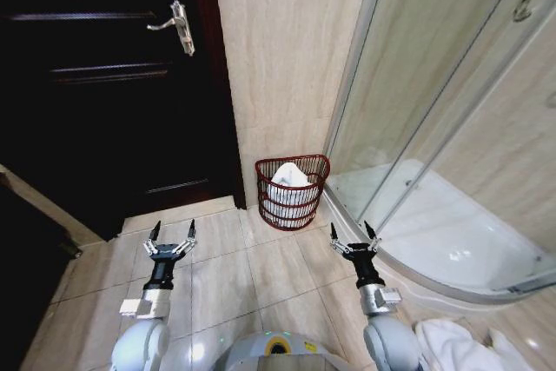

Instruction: Discard the used towel into the hamper.

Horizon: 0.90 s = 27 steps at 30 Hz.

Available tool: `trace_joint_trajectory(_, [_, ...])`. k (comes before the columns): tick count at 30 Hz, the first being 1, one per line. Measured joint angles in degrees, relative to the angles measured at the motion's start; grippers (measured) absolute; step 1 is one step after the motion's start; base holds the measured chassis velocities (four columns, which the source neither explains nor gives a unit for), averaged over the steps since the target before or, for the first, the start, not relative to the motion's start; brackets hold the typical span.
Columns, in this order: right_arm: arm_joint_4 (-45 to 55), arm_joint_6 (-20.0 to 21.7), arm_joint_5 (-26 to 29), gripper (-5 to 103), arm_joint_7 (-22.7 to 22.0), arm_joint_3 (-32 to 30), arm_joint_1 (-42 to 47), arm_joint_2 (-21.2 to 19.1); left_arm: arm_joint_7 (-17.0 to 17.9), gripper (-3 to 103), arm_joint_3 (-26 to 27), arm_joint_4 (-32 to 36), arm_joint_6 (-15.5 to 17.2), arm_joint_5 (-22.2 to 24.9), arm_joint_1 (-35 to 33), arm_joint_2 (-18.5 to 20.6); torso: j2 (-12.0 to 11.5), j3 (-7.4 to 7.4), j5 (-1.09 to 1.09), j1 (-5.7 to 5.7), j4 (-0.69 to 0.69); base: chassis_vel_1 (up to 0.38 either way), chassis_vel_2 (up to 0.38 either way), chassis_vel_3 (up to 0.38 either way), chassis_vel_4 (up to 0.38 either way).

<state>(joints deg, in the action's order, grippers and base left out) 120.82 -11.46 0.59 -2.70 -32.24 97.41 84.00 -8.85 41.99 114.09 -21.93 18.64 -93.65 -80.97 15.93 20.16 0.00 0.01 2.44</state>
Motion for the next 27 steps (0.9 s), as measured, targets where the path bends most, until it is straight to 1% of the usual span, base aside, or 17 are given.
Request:
trace_joint_trajectory(15, [0.58, -1.0, 1.44, 100, -0.27, -1.67, 3.02, -0.64, -0.04, 100, 0.07, 0.56, -0.14, -0.44, -0.32, -0.63, 0.24, 0.16, 0.0, -0.01, 0.0, 0.0, 0.0, 0.0, 0.0])
trace_joint_trajectory(27, [0.54, -1.46, 0.93, 100, -0.27, -1.42, 3.09, 0.12, -0.15, 100, 0.06, 0.28, -0.1, -1.23, -0.3, -0.18, 0.35, 0.23, 0.0, -0.01, 0.0, 0.0, 0.0, 0.0, 0.0])
